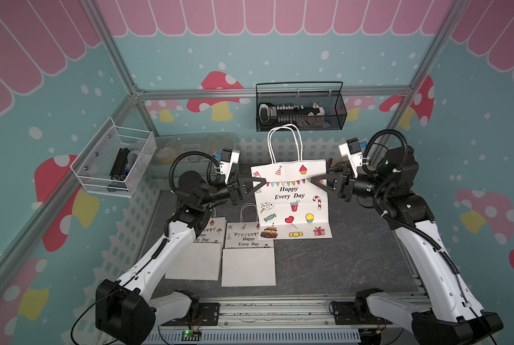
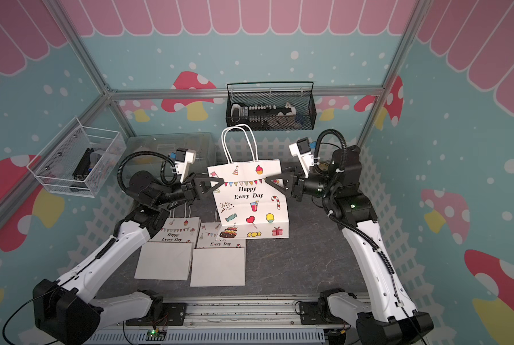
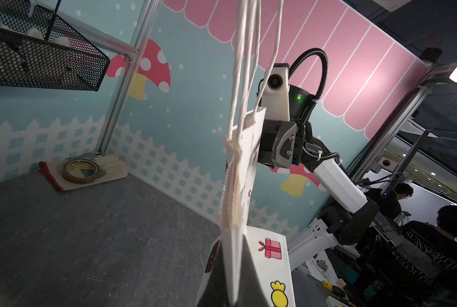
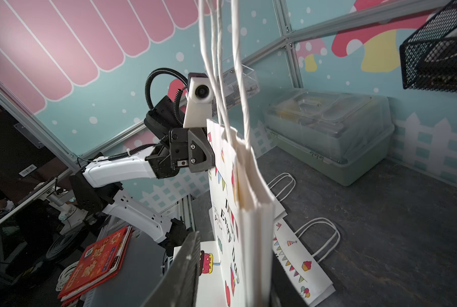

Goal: Put away the paper bag
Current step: Press the paper bag.

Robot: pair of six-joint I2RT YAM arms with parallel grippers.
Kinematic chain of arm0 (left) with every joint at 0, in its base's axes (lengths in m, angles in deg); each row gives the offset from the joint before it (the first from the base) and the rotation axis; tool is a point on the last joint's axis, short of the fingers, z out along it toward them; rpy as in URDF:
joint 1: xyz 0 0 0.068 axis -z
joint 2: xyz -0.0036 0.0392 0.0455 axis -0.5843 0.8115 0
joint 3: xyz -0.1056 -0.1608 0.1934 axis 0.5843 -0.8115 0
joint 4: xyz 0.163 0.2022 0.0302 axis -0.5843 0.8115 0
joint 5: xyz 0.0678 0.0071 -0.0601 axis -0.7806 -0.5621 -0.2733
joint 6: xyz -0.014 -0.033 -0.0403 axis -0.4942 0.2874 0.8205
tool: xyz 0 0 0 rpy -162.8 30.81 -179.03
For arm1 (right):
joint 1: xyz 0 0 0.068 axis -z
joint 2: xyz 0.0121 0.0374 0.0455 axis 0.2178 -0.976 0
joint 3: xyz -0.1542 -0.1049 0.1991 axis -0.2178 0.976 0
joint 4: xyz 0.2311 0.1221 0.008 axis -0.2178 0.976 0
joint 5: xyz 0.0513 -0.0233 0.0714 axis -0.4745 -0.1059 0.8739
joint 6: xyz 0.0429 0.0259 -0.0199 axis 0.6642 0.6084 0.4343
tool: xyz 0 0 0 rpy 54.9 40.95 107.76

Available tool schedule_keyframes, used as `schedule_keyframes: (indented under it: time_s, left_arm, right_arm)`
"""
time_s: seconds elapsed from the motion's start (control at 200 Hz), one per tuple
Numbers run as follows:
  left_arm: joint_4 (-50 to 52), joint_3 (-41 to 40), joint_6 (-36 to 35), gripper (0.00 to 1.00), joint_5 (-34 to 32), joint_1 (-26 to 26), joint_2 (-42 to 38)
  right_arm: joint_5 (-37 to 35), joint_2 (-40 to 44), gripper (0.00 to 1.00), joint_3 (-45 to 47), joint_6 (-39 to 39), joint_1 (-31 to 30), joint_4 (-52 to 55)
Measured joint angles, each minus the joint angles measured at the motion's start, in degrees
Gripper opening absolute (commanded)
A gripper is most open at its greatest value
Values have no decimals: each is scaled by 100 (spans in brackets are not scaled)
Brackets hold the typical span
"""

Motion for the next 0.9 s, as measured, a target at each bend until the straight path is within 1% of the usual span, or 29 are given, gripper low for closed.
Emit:
schedule_keyframes:
  time_s: [0.085, 0.14, 0.18, 0.195, 0.2, 0.215, 0.22, 0.24, 0.285, 0.305, 0.35, 0.4, 0.475, 0.525, 0.695, 0.775, 0.805, 0.86, 0.901]
  left_arm:
    - [-2, 0, 0, 0, 26, 0, 9]
    - [-7, 0, 0, 0, 31, -9, 17]
    - [-9, 0, 0, 11, 37, -13, 26]
    - [-13, -2, 0, 17, 50, -17, 35]
    - [-13, 0, 2, 17, 52, -17, 35]
    - [-13, 0, 2, 22, 61, -17, 44]
    - [-13, -2, 2, 22, 68, -17, 44]
    - [-31, 0, -4, 28, 103, -20, 57]
    - [-61, -2, 26, 42, 192, -13, 98]
    - [-127, -4, 42, 47, 236, -11, 125]
    - [-203, -13, 81, 54, 321, -9, 177]
    - [-278, -28, 70, 59, 428, -4, 229]
    - [-337, -39, 96, 62, 592, 26, 317]
    - [-343, -39, 90, 59, 684, 83, 367]
    - [-282, -39, -7, 22, 833, 205, 420]
    - [-267, -37, -63, 9, 844, 208, 420]
    - [-258, -37, -74, 5, 839, 208, 420]
    - [-269, -37, -87, 1, 828, 208, 420]
    - [-269, -37, -83, 0, 822, 208, 420]
  right_arm:
    - [-2, -101, 0, -129, 83, 0, -90]
    - [-4, -151, 0, -142, 131, 0, -125]
    - [-15, -192, 0, -142, 149, 4, -151]
    - [-20, -203, 0, -142, 153, 4, -162]
    - [-24, -210, 0, -142, 153, 7, -168]
    - [-28, -223, 0, -142, 170, 7, -184]
    - [-31, -229, 0, -142, 177, 7, -192]
    - [-42, -247, 0, -142, 190, 13, -212]
    - [-44, -282, 0, -142, 249, 35, -289]
    - [-46, -295, 0, -142, 286, 42, -332]
    - [-52, -319, 0, -142, 352, 76, -439]
    - [-57, -334, 0, -142, 479, 129, -581]
    - [-66, -348, 0, -142, 693, 229, -857]
    - [-68, -352, 0, -142, 841, 282, -1045]
    - [-66, -382, 0, -142, 1268, 387, -1567]
    - [-52, -393, 0, -142, 1384, 407, -1692]
    - [-50, -393, 0, -142, 1414, 411, -1725]
    - [-24, -380, 7, -111, 1460, 413, -1797]
    - [-7, -348, 15, -50, 1486, 413, -1847]
